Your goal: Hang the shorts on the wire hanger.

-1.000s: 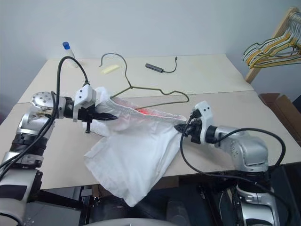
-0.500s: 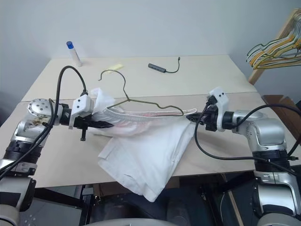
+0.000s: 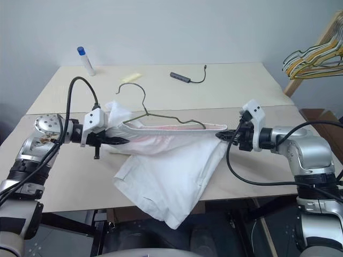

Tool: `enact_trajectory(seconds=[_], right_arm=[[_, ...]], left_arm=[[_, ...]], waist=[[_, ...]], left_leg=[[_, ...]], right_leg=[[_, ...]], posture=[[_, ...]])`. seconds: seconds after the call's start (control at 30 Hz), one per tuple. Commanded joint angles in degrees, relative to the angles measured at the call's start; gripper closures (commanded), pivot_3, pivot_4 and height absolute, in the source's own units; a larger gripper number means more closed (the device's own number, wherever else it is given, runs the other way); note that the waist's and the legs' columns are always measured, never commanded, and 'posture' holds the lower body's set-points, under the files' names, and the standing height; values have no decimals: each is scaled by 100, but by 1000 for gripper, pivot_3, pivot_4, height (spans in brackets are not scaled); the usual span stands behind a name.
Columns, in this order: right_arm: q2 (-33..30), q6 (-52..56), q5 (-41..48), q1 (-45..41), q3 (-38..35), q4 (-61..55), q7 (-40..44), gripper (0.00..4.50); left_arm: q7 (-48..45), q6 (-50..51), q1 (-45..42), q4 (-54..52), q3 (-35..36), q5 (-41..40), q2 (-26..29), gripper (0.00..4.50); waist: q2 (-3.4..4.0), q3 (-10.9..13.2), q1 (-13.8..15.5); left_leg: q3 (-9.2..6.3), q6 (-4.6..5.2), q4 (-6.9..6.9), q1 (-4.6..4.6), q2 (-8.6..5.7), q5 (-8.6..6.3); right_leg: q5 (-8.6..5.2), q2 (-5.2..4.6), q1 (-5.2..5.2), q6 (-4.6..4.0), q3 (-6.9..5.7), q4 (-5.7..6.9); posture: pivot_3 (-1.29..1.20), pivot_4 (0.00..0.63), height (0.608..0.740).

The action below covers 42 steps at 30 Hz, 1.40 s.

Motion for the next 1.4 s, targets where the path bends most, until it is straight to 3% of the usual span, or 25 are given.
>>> enact_trajectory(seconds=[0.03, 0.2, 0.4, 0.53, 0.67, 0.73, 0.83, 0.87, 1.0, 1.2, 1.4], right_arm=[[-327, -120, 20, -63, -443, -201, 20, 4463], [-332, -12, 177, -61, -344, -863, -6, 4463], [-3, -43, -147, 73, 435, -2081, -510, 4463], [150, -93, -756, 103, 841, -2242, -1150, 3409], [302, 17, -918, 53, 805, -2181, -1444, 1977], [165, -21, -914, 145, 807, -2317, -1326, 1369], [-446, -530, -542, 446, 391, -2472, -359, 243], [-575, -639, -399, 486, 227, -2451, -115, 56], [-821, -906, -264, -110, -197, -1615, 237, 22], [-469, -2129, -1801, -1162, 1310, -402, 410, 22], [161, -2786, -2507, -1823, 2172, 430, 855, 22]], left_arm=[[217, -286, -73, 287, -116, 565, 346, 4500], [584, -351, -286, 604, -247, 740, 38, 4500], [962, 21, -683, 686, -205, 658, -668, 4500], [834, 284, -742, 479, -92, 450, -830, 4500], [696, 354, -679, 306, -65, 387, -772, 4500], [675, 371, -664, 279, -50, 367, -750, 4500], [623, 401, -651, 218, -13, 320, -706, 4500], [611, 413, -647, 198, -5, 313, -695, 4500], [407, 378, -619, 90, -9, 255, -580, 4500], [345, 380, -638, -46, -48, 215, -648, 4500], [335, 399, -604, -183, -74, 200, -719, 4500]], waist=[[0, 0, -3], [0, 0, 5], [0, 0, 4], [0, 0, -36], [0, 0, -45], [0, 0, -44], [0, 0, 7], [-1, 0, 20], [0, 0, -31], [1, -1, -123], [2, -1, -160]], left_leg=[[0, 0, 0, 0, 0, 0], [-1, 0, 2, -1, 0, 0], [-3, 0, 5, -5, 0, 0], [-3, 0, 5, -6, 0, 0], [-2, 0, 4, -5, 0, 0], [-2, 0, 4, -6, 0, 0], [-3, 2, 5, -7, -1, -1], [-5, 4, 5, -10, -2, -2], [1, 9, 10, -1, -2, -5], [4, 7, -2, 8, 3, -4], [6, -15, 3, -5, 0, 9]], right_leg=[[0, 0, 0, 0, -1, 0], [0, 0, -1, 0, -2, 2], [0, -1, 0, 0, -5, 0], [0, -1, -2, 0, -4, 1], [0, -1, -3, 0, -3, 1], [0, -1, -2, 0, -3, -1], [0, -1, -1, 1, -5, -5], [0, -2, 0, 1, -6, -7], [2, -2, 4, 2, 0, -6], [1, 3, 1, 1, 3, -2], [3, 0, -5, 3, 6, -3]], posture=[[-51, 0, 740], [-60, 0, 740], [-69, 0, 740], [-69, 0, 740], [-76, 0, 740], [-74, 0, 740], [-60, 0, 740], [-60, 0, 740], [-56, 0, 740], [-63, 0, 740], [-51, 0, 740]])
